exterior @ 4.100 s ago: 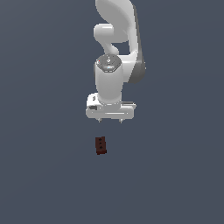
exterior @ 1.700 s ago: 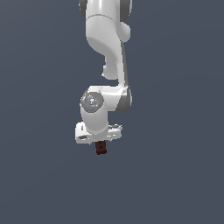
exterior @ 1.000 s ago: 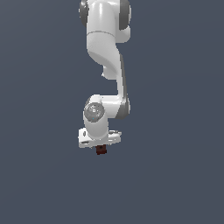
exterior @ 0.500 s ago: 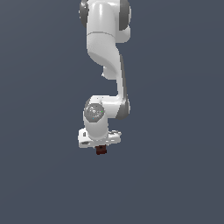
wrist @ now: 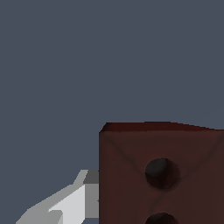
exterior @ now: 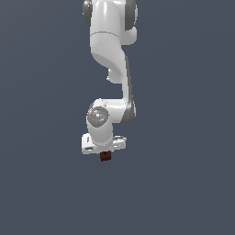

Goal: Pick up the object and move it to a goal position.

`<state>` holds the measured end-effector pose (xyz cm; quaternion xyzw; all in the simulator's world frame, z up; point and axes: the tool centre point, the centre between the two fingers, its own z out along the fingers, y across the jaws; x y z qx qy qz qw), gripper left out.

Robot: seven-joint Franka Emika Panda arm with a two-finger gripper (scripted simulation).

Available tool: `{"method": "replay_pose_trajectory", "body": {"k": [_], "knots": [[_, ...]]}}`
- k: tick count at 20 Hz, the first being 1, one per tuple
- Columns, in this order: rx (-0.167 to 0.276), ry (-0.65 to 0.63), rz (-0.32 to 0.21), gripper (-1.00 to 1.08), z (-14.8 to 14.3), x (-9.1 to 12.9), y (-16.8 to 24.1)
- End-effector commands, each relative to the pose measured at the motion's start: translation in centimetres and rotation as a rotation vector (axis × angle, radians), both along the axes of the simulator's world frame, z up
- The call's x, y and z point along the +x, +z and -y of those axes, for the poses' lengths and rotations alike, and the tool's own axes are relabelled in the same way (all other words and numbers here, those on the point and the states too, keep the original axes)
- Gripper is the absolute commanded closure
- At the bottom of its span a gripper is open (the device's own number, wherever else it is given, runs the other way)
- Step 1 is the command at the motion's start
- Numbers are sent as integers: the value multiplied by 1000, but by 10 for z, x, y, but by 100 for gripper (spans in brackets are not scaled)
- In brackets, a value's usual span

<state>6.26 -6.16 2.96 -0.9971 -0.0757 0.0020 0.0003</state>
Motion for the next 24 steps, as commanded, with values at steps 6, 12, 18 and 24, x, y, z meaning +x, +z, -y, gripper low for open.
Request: {"method": "replay_pose_trajectory", "body": {"k": [6, 12, 18, 24], "knots": [[0, -1, 3, 108, 15, -16, 21], [0, -1, 3, 108, 38, -43, 51], [0, -1, 3, 108, 65, -73, 85], [0, -1, 4, 108, 84, -93, 111]]}}
